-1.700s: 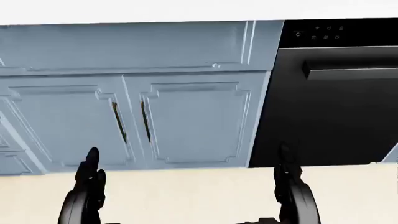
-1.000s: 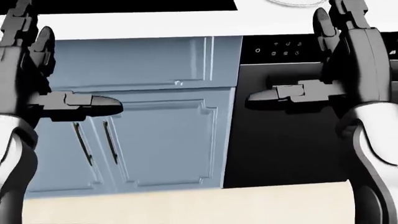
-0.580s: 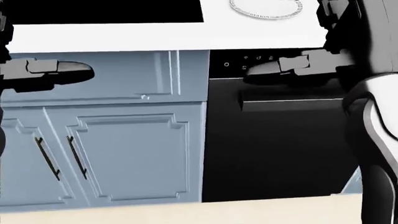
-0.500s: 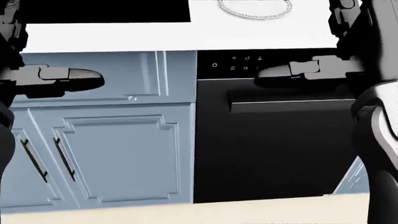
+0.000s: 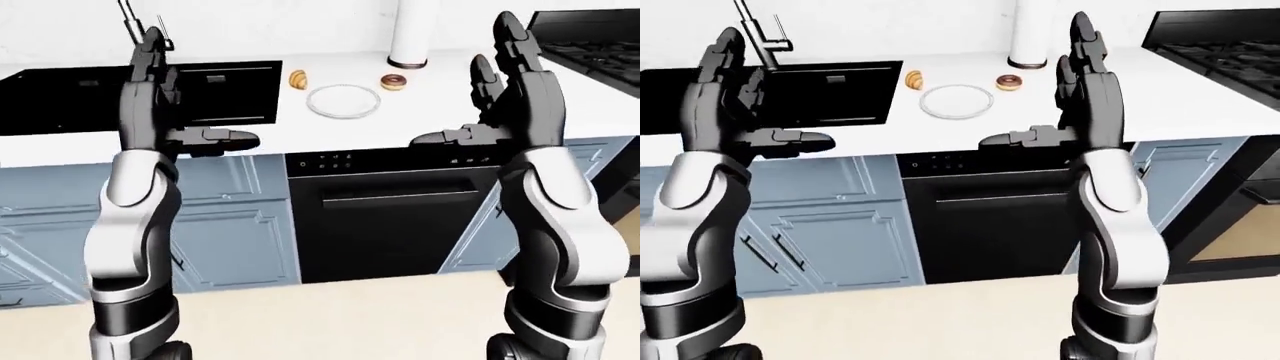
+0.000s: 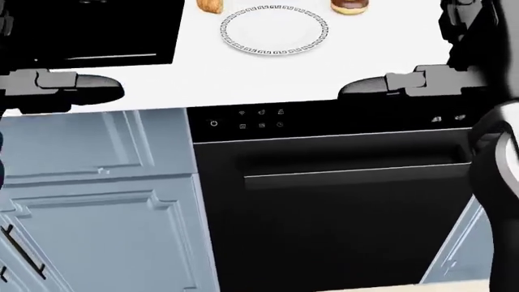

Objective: Place the pastries on the plates.

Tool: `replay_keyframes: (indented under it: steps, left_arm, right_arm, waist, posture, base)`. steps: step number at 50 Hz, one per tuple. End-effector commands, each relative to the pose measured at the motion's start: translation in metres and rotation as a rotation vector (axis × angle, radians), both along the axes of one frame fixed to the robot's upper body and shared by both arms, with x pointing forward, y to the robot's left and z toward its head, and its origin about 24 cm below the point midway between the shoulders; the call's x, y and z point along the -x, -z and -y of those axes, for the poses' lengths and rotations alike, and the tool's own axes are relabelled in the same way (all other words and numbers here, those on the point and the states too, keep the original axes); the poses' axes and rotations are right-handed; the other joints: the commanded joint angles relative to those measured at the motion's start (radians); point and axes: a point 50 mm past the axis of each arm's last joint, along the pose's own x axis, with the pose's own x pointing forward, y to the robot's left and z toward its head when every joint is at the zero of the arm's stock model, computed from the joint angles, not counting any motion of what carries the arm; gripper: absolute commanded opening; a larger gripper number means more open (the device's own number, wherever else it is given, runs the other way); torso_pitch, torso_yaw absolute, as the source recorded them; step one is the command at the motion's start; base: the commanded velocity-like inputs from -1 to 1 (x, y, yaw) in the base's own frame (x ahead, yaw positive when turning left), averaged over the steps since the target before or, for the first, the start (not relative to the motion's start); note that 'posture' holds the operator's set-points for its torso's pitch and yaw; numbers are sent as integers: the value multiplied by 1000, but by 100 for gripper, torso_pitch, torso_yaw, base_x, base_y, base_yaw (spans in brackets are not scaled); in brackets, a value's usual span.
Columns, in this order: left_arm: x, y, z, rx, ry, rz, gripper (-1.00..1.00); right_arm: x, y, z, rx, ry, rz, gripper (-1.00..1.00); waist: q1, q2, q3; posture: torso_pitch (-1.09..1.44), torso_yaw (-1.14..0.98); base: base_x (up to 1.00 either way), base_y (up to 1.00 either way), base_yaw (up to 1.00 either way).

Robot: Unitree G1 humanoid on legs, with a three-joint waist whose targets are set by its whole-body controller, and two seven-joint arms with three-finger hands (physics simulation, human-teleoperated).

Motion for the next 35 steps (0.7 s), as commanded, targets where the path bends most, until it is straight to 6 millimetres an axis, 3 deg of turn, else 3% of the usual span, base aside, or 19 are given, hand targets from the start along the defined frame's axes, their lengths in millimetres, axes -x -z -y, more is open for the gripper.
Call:
replay_keyframes:
  steps: [1,7,9,10,11,13,17,19,21,22,24,27,29,30,31,32,33,34,35]
  left_arm:
    - [10,-27,-5,-13,-29,141,100]
    - [8,-26,-5,-14,-35,141,100]
    - [8,-27,-6,-13,-39,143,100]
    - [8,-27,-6,-14,-37,143,100]
    - [8,-27,-6,-14,-37,142,100]
    - [8,-27,-6,-14,-37,142,100]
    - [8,-27,-7,-14,-41,143,100]
    - [8,-27,-7,-16,-41,143,100]
    - [8,-25,-7,-15,-43,142,100]
    - [8,-25,-7,-13,-41,140,100]
    - [8,-25,-7,-12,-38,142,100]
    - [9,-23,-6,-16,-34,138,100]
    - [9,-23,-7,-13,-38,138,100]
    - [10,-23,-8,-16,-39,139,100]
    - [10,-24,-8,-15,-41,139,100]
    - [10,-24,-8,-18,-41,141,100]
    - [10,-24,-8,-17,-40,139,100]
    - [9,-23,-7,-20,-41,137,100]
    - [9,-23,-8,-19,-41,138,100]
  right_arm:
    - [7,-21,-9,19,-39,116,100]
    - [6,-19,-8,22,-44,115,100]
    - [6,-19,-8,24,-44,116,100]
    - [6,-17,-9,23,-46,113,100]
    - [6,-17,-8,23,-40,111,100]
    - [6,-17,-7,18,-31,108,100]
    - [6,-19,-8,26,-36,111,100]
    - [6,-19,-8,21,-36,112,100]
    - [7,-20,-8,12,-38,117,100]
    - [7,-19,-8,11,-36,114,100]
    - [7,-19,-8,12,-38,113,100]
    - [7,-20,-9,15,-41,117,100]
    - [7,-21,-9,18,-41,120,100]
    - [6,-21,-9,17,-41,120,100]
    - [6,-20,-9,16,-40,119,100]
    - [6,-20,-9,19,-39,116,100]
    - [6,-20,-9,14,-43,121,100]
    - [6,-20,-8,13,-37,119,100]
    - [6,-20,-8,15,-37,119,100]
  waist:
    - [9,1,-27]
    - [-2,55,-18]
    - [-7,96,-26]
    - [-8,131,-42]
    - [2,106,-39]
    - [4,111,-18]
    - [9,72,-29]
    - [17,41,-21]
    - [25,-12,-43]
    - [18,4,-45]
    - [18,-20,-29]
    - [7,26,-29]
    - [3,60,-12]
    - [2,81,-6]
    - [2,114,-16]
    - [16,114,-34]
    - [10,115,-26]
    - [17,90,-9]
    - [14,78,-28]
  posture:
    - [0,0]
    - [0,0]
    - [0,0]
    - [0,0]
    - [0,0]
    - [0,0]
    - [0,0]
    - [0,0]
    - [0,0]
    - [0,0]
    - [0,0]
    - [0,0]
    - [0,0]
    - [0,0]
    - [0,0]
    - [0,0]
    - [0,0]
    - [0,0]
    - [0,0]
  base:
    - [38,-3,0]
    - [37,-4,0]
    - [37,-4,0]
    - [38,0,0]
    - [38,0,0]
    - [22,0,0]
    - [8,0,0]
    - [17,0,0]
    - [17,0,0]
    - [17,0,0]
    - [17,-17,0]
    - [17,-38,0]
    - [18,-36,0]
    - [20,-37,0]
    - [20,-37,0]
    - [22,-35,0]
    - [16,-2,0]
    - [0,0,0]
    - [0,0,0]
